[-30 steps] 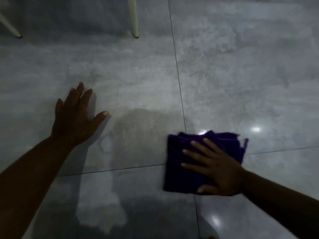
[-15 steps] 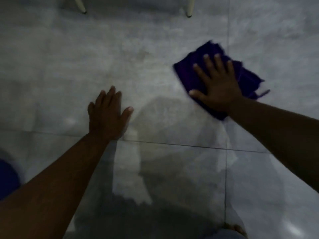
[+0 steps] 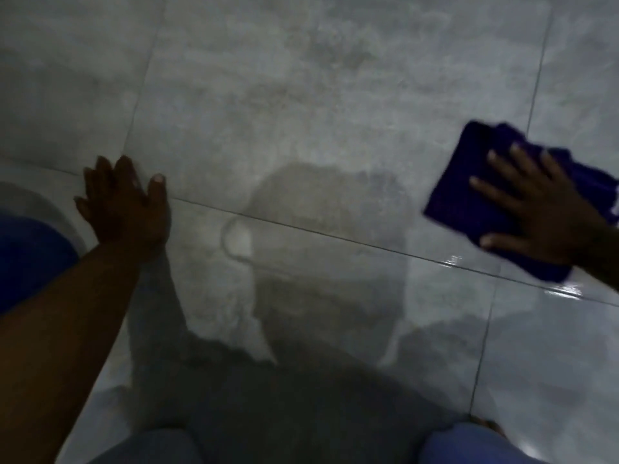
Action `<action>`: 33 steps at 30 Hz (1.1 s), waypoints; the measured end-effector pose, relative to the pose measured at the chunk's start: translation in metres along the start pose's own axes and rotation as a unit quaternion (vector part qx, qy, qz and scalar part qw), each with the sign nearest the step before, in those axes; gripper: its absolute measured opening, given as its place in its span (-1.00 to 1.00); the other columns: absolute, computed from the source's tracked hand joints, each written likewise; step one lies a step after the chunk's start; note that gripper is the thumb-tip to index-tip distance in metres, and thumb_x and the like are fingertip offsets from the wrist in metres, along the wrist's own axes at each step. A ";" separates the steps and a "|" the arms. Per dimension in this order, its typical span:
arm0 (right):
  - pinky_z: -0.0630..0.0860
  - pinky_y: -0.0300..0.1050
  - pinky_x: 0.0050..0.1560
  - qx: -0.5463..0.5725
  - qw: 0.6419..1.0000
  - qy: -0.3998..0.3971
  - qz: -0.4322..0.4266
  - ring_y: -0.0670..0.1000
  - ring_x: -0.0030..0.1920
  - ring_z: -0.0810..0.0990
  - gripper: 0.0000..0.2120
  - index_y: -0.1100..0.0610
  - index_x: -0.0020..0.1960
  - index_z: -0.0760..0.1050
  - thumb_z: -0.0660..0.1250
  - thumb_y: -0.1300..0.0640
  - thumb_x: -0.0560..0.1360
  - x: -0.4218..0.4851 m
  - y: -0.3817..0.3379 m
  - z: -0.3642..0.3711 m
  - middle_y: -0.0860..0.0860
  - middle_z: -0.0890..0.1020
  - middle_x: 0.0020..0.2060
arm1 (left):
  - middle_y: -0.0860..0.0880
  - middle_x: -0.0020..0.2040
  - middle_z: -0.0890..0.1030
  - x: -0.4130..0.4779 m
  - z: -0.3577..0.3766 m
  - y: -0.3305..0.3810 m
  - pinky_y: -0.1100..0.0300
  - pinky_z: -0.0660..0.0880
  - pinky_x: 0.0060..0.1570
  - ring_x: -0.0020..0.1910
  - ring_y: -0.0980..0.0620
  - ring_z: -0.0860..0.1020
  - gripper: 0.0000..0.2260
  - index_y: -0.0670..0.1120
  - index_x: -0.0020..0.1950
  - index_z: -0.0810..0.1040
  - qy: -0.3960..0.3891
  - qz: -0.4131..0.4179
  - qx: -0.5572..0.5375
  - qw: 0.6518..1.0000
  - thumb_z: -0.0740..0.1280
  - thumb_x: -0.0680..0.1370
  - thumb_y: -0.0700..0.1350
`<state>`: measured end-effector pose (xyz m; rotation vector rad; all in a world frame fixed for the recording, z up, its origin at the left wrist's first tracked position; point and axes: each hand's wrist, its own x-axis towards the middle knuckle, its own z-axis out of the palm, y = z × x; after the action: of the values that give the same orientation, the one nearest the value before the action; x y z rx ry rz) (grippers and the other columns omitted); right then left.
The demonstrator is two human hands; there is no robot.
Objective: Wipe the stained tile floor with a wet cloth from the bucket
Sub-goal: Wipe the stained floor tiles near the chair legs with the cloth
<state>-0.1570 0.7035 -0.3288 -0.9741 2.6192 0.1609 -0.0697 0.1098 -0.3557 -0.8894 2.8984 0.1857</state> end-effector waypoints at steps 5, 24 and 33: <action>-0.19 0.45 0.50 0.063 0.993 0.040 0.088 0.28 0.60 -0.18 -0.28 -0.20 0.61 -0.10 -0.25 -0.44 0.51 0.135 -0.062 -0.040 0.08 -0.10 0.64 | -0.06 0.65 -0.11 -0.001 0.001 -0.012 -0.21 -0.19 0.55 0.63 -0.11 -0.14 -0.33 0.04 0.62 -0.07 -0.038 0.022 -0.004 0.999 -0.09 0.59 0.34; 0.00 0.49 0.46 0.020 0.998 0.044 -0.046 0.32 0.59 0.00 -0.25 -0.13 0.61 0.04 -0.08 -0.44 0.52 0.168 -0.082 -0.048 0.14 0.08 0.62 | -0.08 0.65 -0.14 -0.001 0.011 -0.010 -0.30 -0.11 0.53 0.63 -0.16 -0.14 -0.32 0.05 0.62 -0.10 -0.021 0.019 0.022 0.999 -0.15 0.58 0.35; -0.20 0.45 0.50 0.042 0.995 0.081 -0.027 0.26 0.61 -0.18 -0.23 -0.17 0.61 -0.12 -0.19 -0.48 0.50 0.351 -0.292 -0.102 0.08 -0.11 0.64 | -0.07 0.65 -0.01 -0.003 0.005 -0.011 -0.20 -0.11 0.57 0.63 -0.06 -0.01 -0.36 0.00 0.62 0.01 0.027 -0.011 -0.084 0.996 -0.09 0.60 0.26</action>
<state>-0.2429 0.2442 -0.3538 -1.0683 2.7160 -0.0429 -0.0606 0.1026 -0.3612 -0.9652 2.9564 0.4160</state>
